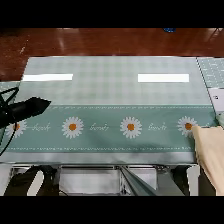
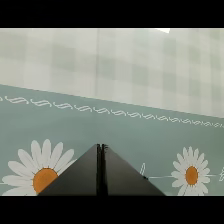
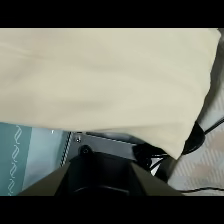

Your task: Fold the shirts.

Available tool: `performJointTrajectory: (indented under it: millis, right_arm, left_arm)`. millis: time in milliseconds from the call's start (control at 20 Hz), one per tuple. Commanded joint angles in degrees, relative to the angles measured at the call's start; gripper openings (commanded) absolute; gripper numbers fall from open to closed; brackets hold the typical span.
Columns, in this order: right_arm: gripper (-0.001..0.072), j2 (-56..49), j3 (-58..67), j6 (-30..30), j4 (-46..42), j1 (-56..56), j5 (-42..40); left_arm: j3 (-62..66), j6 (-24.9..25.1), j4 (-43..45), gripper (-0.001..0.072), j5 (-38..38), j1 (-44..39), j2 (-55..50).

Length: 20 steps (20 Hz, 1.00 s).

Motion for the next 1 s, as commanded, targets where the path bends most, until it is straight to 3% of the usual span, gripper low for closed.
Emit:
performJointTrajectory:
  millis: [0, 50, 100, 150, 250, 300, 450, 650, 750, 800, 950]
  right_arm:
    - [0.0401, -3.3, 3.9, 0.5, 3.5, 0.7, -2.2]
    - [0.0316, -5.4, 7.3, 0.6, 8.5, 0.7, -3.6]
    - [0.0121, -7.9, 11.4, 0.4, 17.0, 0.7, -5.8]
    - [0.0017, -10.4, 15.4, -1.3, 29.6, 1.0, -9.6]
    - [0.0017, -14.5, 22.3, -3.9, 47.6, 7.6, -20.0]
    - [0.0017, -16.8, 26.2, -5.9, 48.8, 14.4, -23.3]
    - [0.0017, -24.6, 35.2, -6.7, 32.5, 41.4, -26.7]
    - [0.0017, -33.2, 35.7, -6.7, 13.4, 67.6, -28.4]
    - [0.0016, -37.7, 33.2, -2.0, 3.3, 72.5, -26.3]
    - [0.0016, -39.8, 32.6, -2.0, 3.6, 73.1, -24.5]
    - [0.0016, -42.4, 30.6, -3.7, 4.4, 73.0, -23.8]
  left_arm:
    - [1.9, 0.0, -0.1, 0.0022, 0.3, -0.1, -2.8]
    - [3.4, 0.0, -0.2, 0.0022, 0.1, -0.1, -4.2]
    - [5.2, 0.1, -0.2, 0.0022, 0.2, -0.1, -5.4]
    - [7.9, 0.3, -0.2, 0.0022, 0.2, -0.1, -7.2]
    - [15.9, 2.4, -1.2, 0.002, 0.0, -1.4, -12.3]
    - [21.1, 4.5, -1.2, 0.002, -1.2, -3.5, -15.8]
    - [38.4, 4.4, 3.1, 0.0019, -4.3, -14.0, -27.7]
    - [43.1, -6.8, 25.5, 0.002, -5.8, -25.9, -36.9]
    - [36.2, -15.5, 33.4, 0.002, -2.5, -27.2, -39.2]
    - [33.7, -17.6, 32.3, 0.002, -3.9, -26.5, -40.2]
    - [29.2, -17.7, 31.0, 0.0021, -2.6, -25.6, -40.4]
